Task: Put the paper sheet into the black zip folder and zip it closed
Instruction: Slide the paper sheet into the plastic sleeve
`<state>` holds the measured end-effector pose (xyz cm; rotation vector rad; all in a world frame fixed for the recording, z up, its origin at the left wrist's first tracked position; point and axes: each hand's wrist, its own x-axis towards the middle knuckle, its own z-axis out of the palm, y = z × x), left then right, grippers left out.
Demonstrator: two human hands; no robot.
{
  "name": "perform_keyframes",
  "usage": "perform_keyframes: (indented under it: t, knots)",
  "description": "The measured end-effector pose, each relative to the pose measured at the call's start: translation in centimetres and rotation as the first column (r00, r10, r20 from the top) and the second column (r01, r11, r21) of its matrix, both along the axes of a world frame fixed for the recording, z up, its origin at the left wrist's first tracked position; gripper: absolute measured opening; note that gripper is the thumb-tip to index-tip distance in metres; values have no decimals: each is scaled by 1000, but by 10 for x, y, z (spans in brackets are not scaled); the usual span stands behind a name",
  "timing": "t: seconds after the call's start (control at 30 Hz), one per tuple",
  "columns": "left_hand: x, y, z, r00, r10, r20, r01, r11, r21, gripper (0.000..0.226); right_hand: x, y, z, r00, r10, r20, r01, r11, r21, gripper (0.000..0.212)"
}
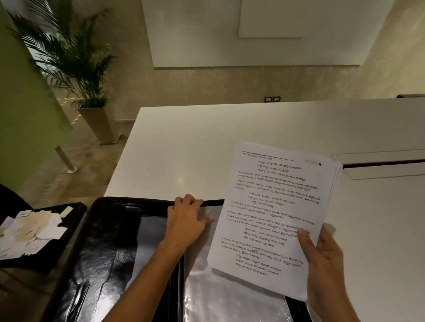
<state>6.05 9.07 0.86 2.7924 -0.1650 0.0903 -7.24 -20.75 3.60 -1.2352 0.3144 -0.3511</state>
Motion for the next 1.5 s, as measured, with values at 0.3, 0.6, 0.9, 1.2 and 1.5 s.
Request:
perform_keyframes:
  t: [0.3, 0.6, 0.9, 1.2, 1.5]
  knots:
    - [13, 2, -11, 993, -10, 117, 11, 1000, -9, 22, -2, 0, -6, 979, -204, 12, 204, 979, -9, 39]
    - [20, 7, -14, 986, -30, 167, 49, 993, -106, 6, 16, 1, 11, 943, -314, 113, 312, 949, 38, 38]
    - [24, 9, -6, 976, -109, 188, 122, 991, -62, 10, 87, 19, 57, 923, -361, 132, 346, 930, 123, 31]
    - [29, -6, 5, 964, -228, 138, 243, 965, -104, 21, 161, 53, 61, 953, -278, 119, 237, 932, 275, 31]
    - [33, -37, 0, 919, -349, 185, 382, 905, -188, 29, 210, 70, 37, 976, -178, 126, 148, 965, 217, 33]
